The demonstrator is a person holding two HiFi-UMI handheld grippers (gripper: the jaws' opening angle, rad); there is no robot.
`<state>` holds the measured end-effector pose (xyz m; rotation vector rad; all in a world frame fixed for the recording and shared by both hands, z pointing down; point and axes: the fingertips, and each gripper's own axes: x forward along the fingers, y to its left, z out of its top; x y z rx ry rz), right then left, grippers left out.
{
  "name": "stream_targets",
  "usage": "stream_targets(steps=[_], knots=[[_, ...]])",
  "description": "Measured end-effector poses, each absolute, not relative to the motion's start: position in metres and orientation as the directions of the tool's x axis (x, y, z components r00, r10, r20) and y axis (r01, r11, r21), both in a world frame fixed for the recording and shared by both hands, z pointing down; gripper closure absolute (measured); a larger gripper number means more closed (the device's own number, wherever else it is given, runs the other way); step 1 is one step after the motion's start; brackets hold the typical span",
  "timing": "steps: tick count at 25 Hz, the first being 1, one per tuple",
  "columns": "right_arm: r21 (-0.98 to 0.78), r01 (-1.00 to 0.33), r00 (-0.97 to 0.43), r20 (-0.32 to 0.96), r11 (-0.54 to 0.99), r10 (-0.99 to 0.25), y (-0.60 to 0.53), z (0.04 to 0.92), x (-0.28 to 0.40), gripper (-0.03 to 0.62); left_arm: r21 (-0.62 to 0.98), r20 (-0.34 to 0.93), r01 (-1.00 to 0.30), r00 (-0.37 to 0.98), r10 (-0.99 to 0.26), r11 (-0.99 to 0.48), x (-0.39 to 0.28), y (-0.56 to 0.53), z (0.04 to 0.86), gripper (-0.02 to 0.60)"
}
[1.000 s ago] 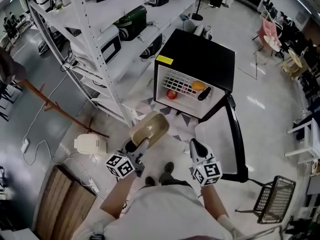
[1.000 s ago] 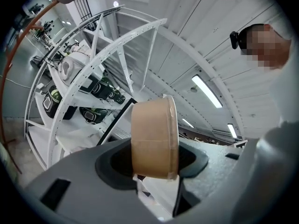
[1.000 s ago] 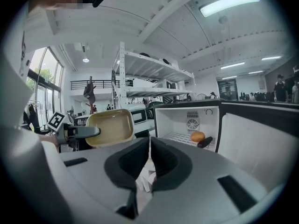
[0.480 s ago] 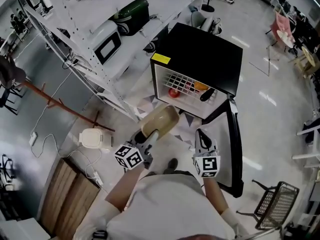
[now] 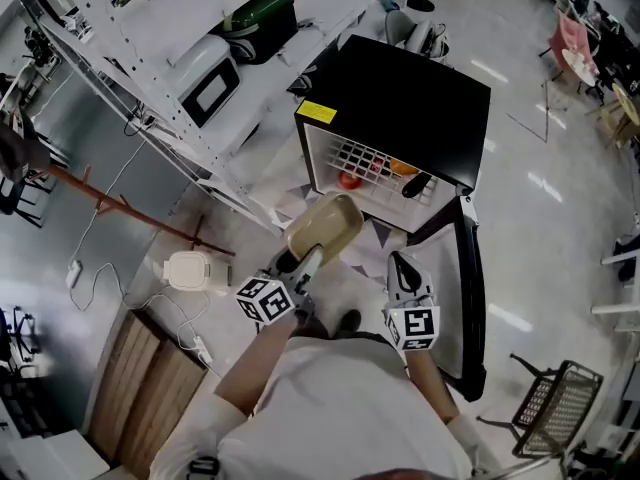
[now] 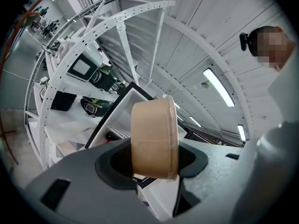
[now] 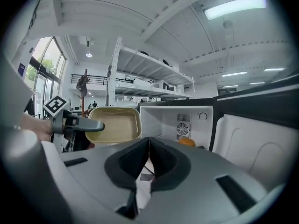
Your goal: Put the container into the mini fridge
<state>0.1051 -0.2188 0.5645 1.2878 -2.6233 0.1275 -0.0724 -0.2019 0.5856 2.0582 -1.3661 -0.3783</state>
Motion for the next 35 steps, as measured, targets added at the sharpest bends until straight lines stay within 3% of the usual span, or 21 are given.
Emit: stream_targets(steps=[15, 35], knots=[[0.076, -0.826, -0.518, 0.29, 0.558, -0.805, -0.26, 0.566, 0.074, 0.586, 0.891, 0.161, -0.451, 0.422, -0.892, -0.053, -0.097, -0.308, 0.659, 0.376], [0.06, -0.876, -0.427, 0.365, 0.479, -0.827, -0.279, 0.572, 0.08, 0.586, 0.981, 0.165, -0.15, 0.31, -0.936, 0.123, -0.069, -0.437, 0.725, 0.376]])
